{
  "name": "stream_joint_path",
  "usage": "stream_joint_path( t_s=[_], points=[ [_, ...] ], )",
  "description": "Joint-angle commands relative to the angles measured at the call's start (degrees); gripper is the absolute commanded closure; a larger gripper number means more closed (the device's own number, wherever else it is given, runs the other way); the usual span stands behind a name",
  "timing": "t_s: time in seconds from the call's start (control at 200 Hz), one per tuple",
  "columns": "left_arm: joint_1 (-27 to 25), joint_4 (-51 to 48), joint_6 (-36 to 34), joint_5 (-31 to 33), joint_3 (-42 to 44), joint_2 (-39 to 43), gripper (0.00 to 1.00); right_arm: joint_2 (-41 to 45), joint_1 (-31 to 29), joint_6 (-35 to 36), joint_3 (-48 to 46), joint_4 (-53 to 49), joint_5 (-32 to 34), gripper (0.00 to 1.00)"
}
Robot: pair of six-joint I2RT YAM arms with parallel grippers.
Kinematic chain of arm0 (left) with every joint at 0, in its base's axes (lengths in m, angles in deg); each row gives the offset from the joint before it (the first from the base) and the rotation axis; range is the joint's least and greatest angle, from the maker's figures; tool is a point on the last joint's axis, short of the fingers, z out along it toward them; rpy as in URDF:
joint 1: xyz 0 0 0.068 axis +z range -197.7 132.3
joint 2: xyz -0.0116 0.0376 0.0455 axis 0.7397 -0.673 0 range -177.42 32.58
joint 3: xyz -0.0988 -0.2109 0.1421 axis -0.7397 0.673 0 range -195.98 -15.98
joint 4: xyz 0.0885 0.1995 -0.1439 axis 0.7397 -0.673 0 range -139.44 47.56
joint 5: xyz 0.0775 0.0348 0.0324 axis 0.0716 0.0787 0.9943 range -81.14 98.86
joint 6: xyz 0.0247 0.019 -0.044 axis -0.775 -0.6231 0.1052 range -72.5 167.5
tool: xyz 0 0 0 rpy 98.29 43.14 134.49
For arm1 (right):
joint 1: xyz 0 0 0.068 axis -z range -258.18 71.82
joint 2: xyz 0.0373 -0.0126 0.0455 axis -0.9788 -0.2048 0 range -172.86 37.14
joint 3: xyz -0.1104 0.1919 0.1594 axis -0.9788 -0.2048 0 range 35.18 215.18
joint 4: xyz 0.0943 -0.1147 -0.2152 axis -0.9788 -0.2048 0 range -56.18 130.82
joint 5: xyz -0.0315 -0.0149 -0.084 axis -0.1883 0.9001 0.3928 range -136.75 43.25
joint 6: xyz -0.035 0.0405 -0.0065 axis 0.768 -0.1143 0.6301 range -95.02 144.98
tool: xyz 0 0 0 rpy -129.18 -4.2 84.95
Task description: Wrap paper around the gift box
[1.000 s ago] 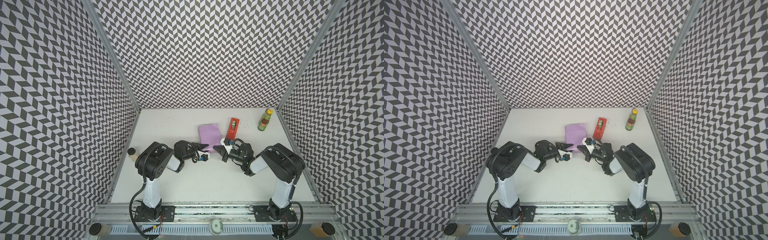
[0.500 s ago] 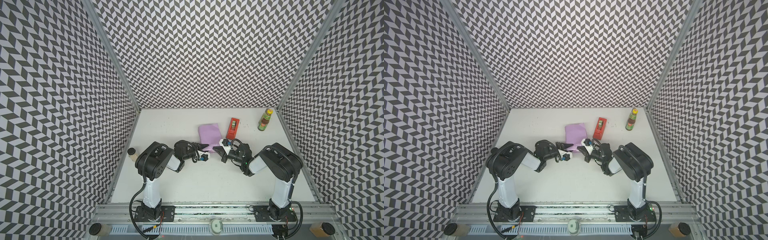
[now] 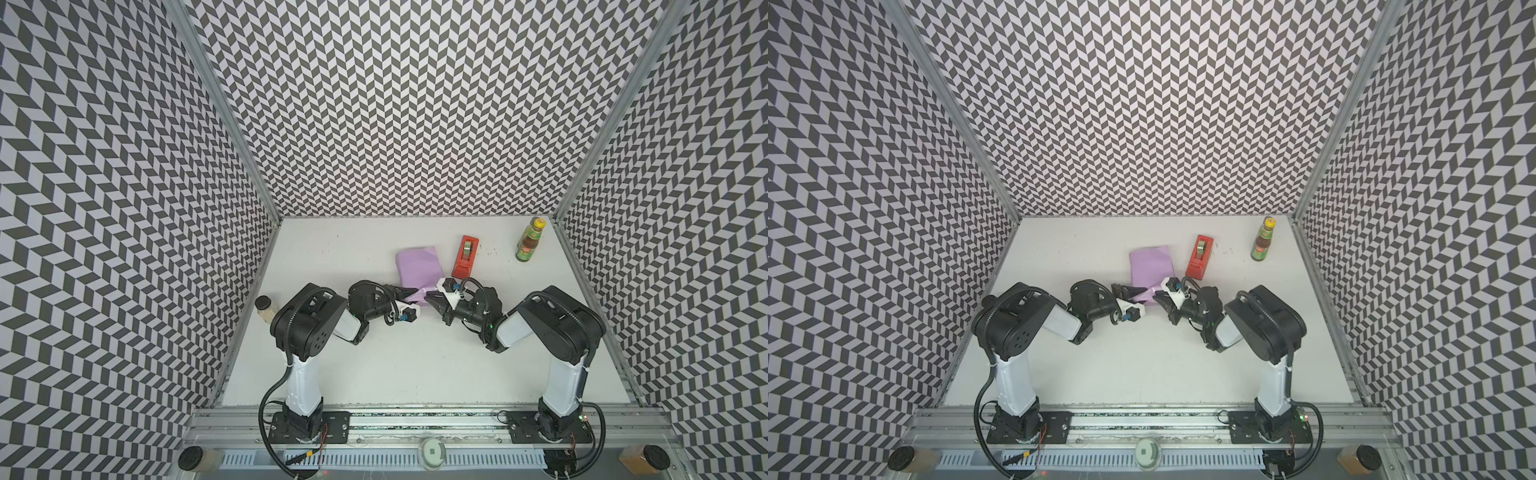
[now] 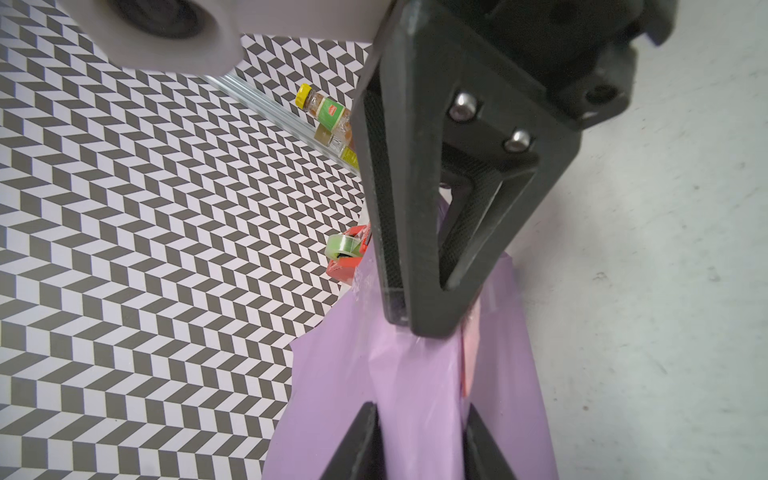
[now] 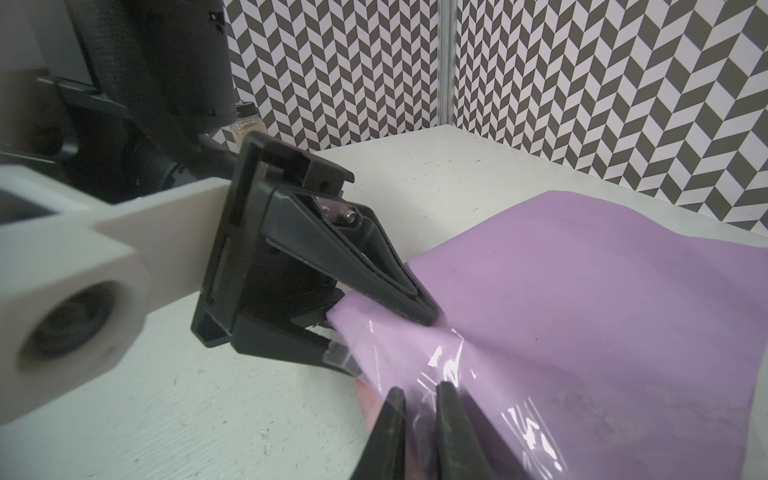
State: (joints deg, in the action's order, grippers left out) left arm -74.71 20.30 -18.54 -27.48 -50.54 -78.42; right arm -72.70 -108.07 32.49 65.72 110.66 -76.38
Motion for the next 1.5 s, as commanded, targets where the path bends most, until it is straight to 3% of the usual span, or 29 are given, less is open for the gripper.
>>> stream_joint_path(
  t_s=[0.0, 0.681, 1.127, 1.227, 1.352, 1.492],
  points=[
    [-0.33, -2.97, 0.32, -0.93, -0.25, -0.97, 0.67, 1.46, -0.18, 1.11, -0.23, 1.98, 1.72, 0.80],
    [-0.33, -3.33, 0.18, -1.02, -0.16, -0.62, 0.68, 4.98, -0.16, -0.68, -0.40, 1.10, 4.81, 0.63],
    [-0.37, -3.67, 0.04, -1.06, -0.25, -0.55, 0.68, 11.43, 1.05, -4.92, -1.29, -5.03, 9.93, 0.50],
    [-0.41, -3.68, 0.02, -0.93, -0.24, -0.54, 0.68, 15.62, 1.06, -7.07, -2.67, -8.19, 9.04, 0.50],
    [-0.41, -3.79, -0.05, -0.93, -0.24, -0.49, 0.68, 19.07, 0.53, -10.06, -1.41, -19.61, 3.58, 0.53],
    [-0.38, -3.85, -0.12, -0.93, -0.37, -0.53, 0.68, 20.41, -0.70, -13.28, -1.88, -25.66, 0.46, 0.70]
  ],
)
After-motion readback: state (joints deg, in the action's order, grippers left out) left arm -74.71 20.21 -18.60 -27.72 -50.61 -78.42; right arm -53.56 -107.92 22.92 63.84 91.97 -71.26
